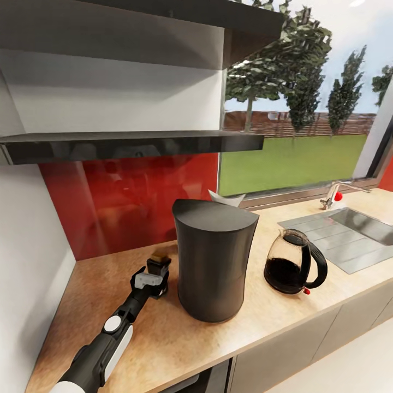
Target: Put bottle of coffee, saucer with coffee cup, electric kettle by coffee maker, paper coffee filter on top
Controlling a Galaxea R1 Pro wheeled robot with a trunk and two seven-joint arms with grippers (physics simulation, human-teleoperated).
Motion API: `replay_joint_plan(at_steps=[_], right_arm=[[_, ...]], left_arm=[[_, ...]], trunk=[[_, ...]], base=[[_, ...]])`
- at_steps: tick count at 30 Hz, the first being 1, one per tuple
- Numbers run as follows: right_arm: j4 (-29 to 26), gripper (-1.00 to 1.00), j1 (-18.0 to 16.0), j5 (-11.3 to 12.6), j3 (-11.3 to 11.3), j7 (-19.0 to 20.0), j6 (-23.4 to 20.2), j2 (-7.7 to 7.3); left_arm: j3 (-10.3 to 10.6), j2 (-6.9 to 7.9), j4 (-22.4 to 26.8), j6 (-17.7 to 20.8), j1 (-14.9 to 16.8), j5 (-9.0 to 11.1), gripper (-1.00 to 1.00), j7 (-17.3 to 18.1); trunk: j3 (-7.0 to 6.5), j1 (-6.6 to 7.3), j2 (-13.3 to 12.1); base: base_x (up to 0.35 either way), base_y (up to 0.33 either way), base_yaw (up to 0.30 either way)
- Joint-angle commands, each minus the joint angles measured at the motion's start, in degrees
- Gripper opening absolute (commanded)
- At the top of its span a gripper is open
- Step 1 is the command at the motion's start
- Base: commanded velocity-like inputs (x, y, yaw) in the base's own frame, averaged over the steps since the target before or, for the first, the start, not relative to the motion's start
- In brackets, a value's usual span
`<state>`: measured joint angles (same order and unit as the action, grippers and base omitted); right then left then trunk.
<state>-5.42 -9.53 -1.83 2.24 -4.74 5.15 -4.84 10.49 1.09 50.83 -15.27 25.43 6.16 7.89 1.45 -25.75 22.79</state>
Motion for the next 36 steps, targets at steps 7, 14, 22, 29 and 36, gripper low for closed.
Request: replay_joint_plan(at_steps=[7,14,22,29,36], right_arm=[[0.06,1.0,-0.05,-0.19,0.22,-0.09,0.21,0.01],[0.06,1.0,-0.05,-0.15,0.22,-0.09,0.21,0.0],[0.06,1.0,-0.05,-0.13,0.22,-0.09,0.21,0.09],[0.06,1.0,-0.05,-0.11,0.22,-0.07,0.21,0.09],[0.02,1.0,-0.05,-0.12,0.22,-0.06,0.21,0.09]], left_arm=[[0.11,0.05,-0.04,-0.11,0.06,0.65,1.0,0.2],[0.08,0.07,-0.03,-0.11,0.06,0.78,1.0,0.2],[0.05,0.14,-0.04,-0.11,0.06,0.78,1.0,0.2],[0.06,0.14,-0.03,-0.09,0.06,0.78,1.0,0.2],[0.05,0.14,-0.04,-0.1,0.06,0.78,1.0,0.2]], trunk=[[0.13,-0.04,0.13],[0.13,-0.04,0.13],[0.13,-0.04,0.13],[0.13,-0.04,0.13],[0.13,-0.04,0.13]], base=[[0.0,0.0,0.0],[0.0,0.0,0.0],[0.0,0.0,0.0],[0.0,0.0,0.0],[0.0,0.0,0.0]])
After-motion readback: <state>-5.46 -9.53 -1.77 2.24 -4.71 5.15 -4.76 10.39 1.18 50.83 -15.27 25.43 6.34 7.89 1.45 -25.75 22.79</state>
